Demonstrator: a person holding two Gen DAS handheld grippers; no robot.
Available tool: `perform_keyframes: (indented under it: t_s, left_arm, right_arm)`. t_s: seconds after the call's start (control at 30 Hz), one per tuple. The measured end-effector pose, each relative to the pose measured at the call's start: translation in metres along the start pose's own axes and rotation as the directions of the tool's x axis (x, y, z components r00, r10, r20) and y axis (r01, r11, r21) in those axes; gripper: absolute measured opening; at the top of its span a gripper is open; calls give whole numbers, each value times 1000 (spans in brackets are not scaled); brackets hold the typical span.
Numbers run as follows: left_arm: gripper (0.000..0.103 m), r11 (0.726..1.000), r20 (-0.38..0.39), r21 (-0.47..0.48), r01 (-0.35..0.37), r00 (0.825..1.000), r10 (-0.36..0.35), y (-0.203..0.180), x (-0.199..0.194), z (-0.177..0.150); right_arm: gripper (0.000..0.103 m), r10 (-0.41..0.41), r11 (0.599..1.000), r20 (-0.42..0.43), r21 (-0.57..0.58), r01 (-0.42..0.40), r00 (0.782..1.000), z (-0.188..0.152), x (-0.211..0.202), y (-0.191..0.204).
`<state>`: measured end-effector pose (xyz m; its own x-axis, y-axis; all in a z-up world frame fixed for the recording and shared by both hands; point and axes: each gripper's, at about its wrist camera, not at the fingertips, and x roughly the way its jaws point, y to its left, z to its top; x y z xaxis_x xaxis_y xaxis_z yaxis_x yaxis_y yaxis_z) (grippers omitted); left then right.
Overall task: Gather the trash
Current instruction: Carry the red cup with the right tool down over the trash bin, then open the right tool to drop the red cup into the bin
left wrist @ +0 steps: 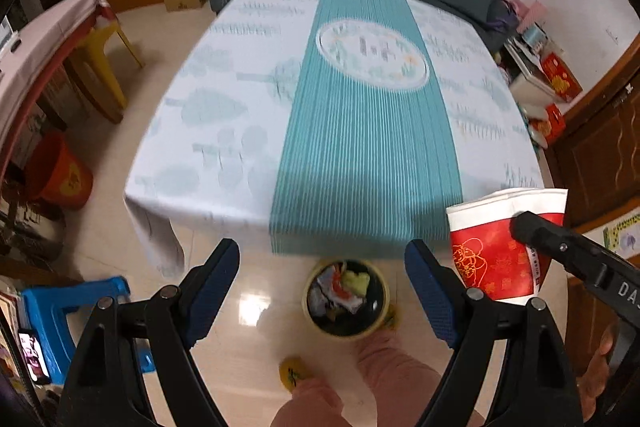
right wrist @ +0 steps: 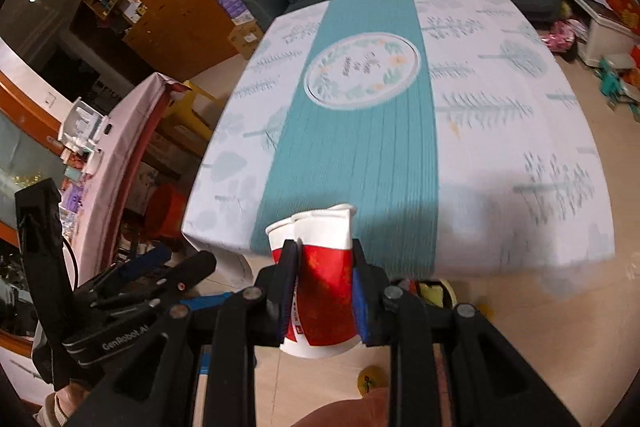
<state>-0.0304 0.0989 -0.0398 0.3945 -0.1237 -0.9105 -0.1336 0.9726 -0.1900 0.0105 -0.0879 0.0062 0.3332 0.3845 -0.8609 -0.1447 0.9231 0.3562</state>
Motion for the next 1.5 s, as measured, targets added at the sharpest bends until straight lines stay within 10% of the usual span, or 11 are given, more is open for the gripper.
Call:
perform_keyframes:
  t_s: [0.5,1.13,1.5]
  left_arm:
    - [83,989,-63,-147,9,998,-19,24,119,-85]
    - [89,989,-165,-144,-46,986,22,7,284,-152]
    - [89,995,-192,-86,-48,981,31,-13,308,-154]
  right_arm:
    - [24,-171,985,-92,-35,168,981,-99,101,-51]
    - [26,-171,973,-191,123,196,967,-175,277,-187]
    - [52,-89,980,-224,156,126,971,-188,299,-200]
